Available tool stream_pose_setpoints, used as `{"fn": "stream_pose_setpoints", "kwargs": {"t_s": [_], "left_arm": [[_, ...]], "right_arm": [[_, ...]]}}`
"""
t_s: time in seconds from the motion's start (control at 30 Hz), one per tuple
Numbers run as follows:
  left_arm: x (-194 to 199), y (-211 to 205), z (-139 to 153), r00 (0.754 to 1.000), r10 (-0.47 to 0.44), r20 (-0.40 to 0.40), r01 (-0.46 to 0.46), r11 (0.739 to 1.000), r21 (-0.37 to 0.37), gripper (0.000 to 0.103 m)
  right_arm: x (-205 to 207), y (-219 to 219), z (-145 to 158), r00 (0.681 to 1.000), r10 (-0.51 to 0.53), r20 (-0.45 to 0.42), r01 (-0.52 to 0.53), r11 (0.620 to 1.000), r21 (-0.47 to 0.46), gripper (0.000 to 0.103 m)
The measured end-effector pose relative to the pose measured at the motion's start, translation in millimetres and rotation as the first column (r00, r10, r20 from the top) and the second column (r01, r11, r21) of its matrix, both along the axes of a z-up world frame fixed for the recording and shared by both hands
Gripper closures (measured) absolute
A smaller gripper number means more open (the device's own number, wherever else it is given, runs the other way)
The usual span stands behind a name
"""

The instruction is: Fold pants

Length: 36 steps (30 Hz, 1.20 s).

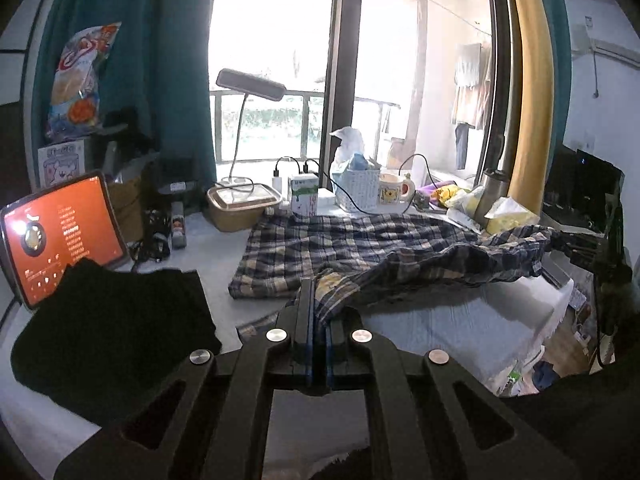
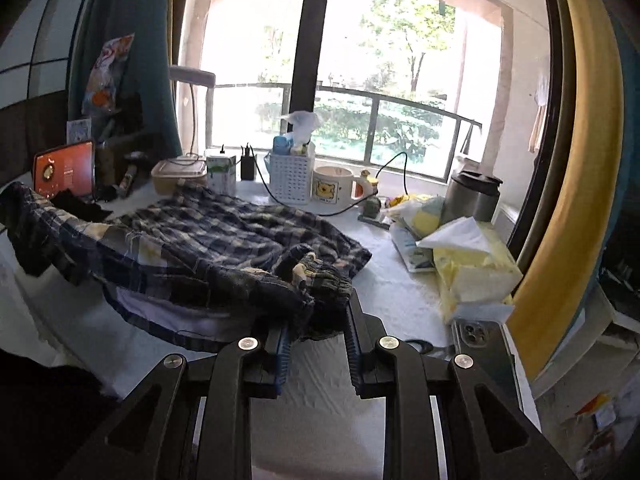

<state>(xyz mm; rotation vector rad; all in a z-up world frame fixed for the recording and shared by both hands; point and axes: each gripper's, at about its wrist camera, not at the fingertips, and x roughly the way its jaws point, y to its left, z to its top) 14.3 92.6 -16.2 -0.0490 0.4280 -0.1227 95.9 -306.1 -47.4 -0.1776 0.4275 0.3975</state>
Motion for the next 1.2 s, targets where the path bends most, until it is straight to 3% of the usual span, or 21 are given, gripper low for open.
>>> {"fn": "stream_pose_setpoints", "kwargs": {"t_s": [0.23,0.7,1.0,1.2], "left_arm": [[40,2,19,0.999,-0.024,0.038,0.022,0.999,0.048,0.100],[163,-1,52,0.992,-0.120,0.037,0.115,0.986,0.117,0.100],[261,5,27,0.989,-0.130,-0.077,0.138,0.984,0.111,0.100],[316,16,-1,0.976,-0.104,-0.193,0.123,0.988,0.092,0.100]], "right_arm": [[29,-1,10,1.000,-0.014,-0.010,0.015,0.997,0.070,0.079],[114,-1,28,0.993,-0.118,-0.030,0.120,0.988,0.101,0.079],[192,10,11,0.979,-0.162,-0.120,0.173,0.981,0.087,0.079],[237,23,-4,0.973,-0.158,-0.168,0.172,0.982,0.074,0.079]]}}
